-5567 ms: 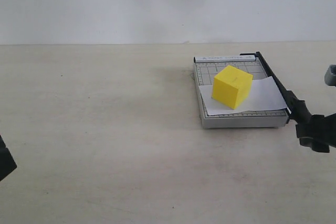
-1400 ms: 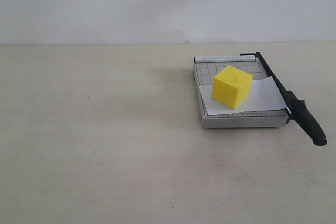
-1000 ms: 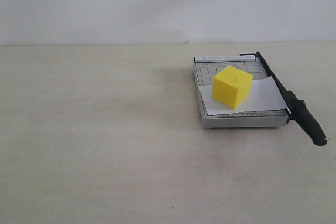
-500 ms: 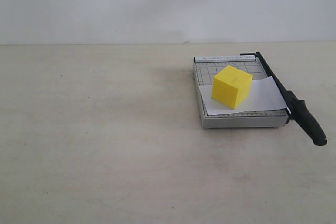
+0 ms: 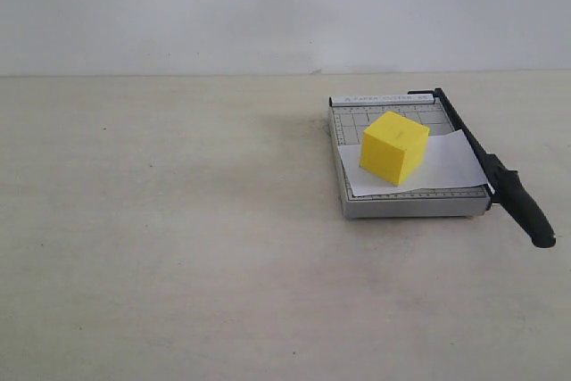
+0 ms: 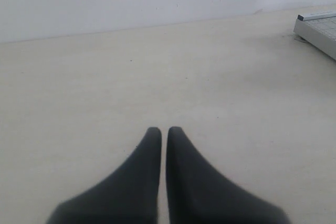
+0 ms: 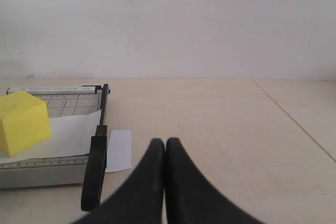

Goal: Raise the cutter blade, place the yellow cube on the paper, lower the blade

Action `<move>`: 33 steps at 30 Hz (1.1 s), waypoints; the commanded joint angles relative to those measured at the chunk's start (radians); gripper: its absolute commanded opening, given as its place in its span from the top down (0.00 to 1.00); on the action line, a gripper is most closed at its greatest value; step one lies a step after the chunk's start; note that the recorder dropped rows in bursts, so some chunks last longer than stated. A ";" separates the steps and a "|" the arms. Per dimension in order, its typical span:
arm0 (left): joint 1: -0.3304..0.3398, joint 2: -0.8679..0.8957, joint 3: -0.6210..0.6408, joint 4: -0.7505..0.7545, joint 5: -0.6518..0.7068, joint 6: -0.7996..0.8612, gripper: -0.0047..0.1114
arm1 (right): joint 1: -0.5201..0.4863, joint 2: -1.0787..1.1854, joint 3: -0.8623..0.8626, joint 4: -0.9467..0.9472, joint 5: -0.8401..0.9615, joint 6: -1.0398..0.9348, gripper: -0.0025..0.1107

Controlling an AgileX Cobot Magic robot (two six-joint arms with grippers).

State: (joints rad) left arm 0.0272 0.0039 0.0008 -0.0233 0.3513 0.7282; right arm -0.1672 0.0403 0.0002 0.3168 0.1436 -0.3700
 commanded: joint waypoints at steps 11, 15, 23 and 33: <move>0.003 -0.004 -0.001 -0.011 0.003 0.006 0.92 | -0.003 -0.007 0.000 0.042 0.011 0.122 0.98; 0.003 -0.004 -0.001 -0.011 0.003 0.006 0.92 | -0.003 -0.007 0.000 0.012 0.011 0.270 0.98; 0.003 -0.004 -0.001 -0.011 0.003 0.006 0.92 | -0.003 -0.007 0.000 0.008 0.050 0.320 0.98; 0.003 -0.004 -0.001 -0.011 0.003 0.006 0.92 | -0.003 -0.007 0.000 -0.049 0.071 0.315 0.98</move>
State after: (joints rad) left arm 0.0272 0.0039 0.0008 -0.0233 0.3513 0.7282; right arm -0.1672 0.0403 0.0002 0.2976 0.2065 -0.0489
